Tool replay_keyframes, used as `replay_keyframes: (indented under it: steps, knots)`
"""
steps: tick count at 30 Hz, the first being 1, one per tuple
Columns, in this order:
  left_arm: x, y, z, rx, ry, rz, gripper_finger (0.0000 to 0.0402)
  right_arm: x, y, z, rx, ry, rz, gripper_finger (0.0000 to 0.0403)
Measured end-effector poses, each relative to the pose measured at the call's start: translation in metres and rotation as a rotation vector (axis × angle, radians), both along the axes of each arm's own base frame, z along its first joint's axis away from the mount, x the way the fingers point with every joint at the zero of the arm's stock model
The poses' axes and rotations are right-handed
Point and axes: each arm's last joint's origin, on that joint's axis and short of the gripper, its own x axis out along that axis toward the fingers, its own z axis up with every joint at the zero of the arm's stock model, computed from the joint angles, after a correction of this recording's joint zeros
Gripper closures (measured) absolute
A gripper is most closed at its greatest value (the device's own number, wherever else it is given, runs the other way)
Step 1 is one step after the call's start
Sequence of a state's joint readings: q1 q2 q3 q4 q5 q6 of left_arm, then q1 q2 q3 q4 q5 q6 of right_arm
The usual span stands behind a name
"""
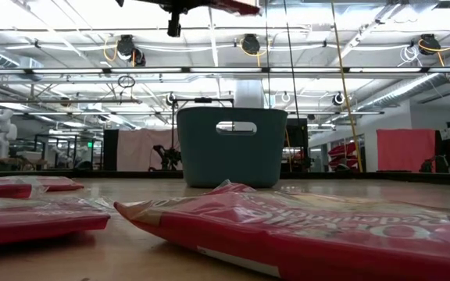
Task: Sort popcorn bags into baskets
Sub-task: Put the red popcorn bag into the blue bin
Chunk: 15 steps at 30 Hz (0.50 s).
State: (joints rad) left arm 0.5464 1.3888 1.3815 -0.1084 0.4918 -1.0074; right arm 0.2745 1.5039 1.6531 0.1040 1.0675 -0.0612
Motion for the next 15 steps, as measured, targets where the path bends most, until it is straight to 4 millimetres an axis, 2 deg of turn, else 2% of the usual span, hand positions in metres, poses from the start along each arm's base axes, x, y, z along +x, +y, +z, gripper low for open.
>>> replay_keyframes:
  steps: [6,10,15]
  knots:
    - [0.000,0.001,0.006,0.008,-0.053,0.036,0.0361,0.005,-0.004,-0.008,0.010,0.063,-0.045,0.0195]
    - [0.005,-0.005,0.005,0.033,-0.046,0.086,0.0361,0.008,-0.016,-0.027,0.271,-0.184,-0.052,0.0204]
    - [0.011,-0.014,0.002,0.067,-0.089,0.075,0.0360,0.007,-0.038,-0.064,0.629,-0.445,0.083,0.0223]
